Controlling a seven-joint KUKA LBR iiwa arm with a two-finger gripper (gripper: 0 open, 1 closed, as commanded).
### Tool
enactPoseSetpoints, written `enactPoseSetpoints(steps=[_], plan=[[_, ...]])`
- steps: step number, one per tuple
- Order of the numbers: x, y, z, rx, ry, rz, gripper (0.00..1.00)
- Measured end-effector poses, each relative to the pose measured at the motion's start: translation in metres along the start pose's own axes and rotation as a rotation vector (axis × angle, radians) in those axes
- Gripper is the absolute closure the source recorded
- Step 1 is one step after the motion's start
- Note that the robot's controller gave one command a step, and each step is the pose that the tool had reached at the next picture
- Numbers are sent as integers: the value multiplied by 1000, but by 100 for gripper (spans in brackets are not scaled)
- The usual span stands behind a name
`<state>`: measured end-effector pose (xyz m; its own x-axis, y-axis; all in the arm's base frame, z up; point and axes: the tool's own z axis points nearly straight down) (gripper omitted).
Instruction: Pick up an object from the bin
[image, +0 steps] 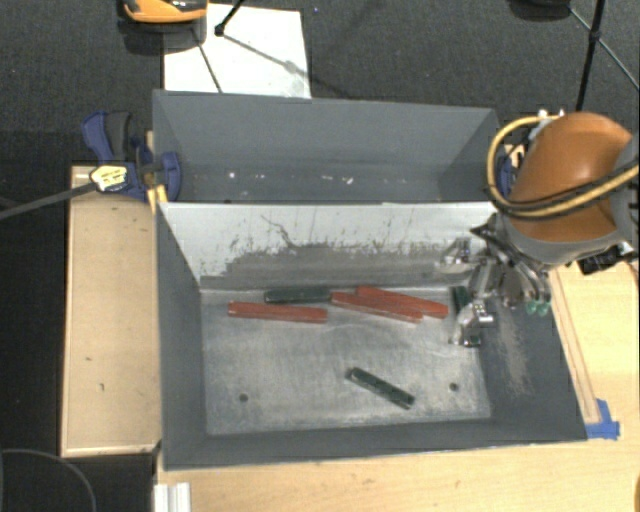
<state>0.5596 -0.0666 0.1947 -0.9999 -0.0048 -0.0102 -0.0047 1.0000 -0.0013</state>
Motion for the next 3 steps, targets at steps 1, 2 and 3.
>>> enactPoseSetpoints(steps=[1,2,3], plan=[[6,21,69,-1,3,-46,0],[4,32,104,-2,10,-109,0],[41,44,113,-1,4,-50,0]])
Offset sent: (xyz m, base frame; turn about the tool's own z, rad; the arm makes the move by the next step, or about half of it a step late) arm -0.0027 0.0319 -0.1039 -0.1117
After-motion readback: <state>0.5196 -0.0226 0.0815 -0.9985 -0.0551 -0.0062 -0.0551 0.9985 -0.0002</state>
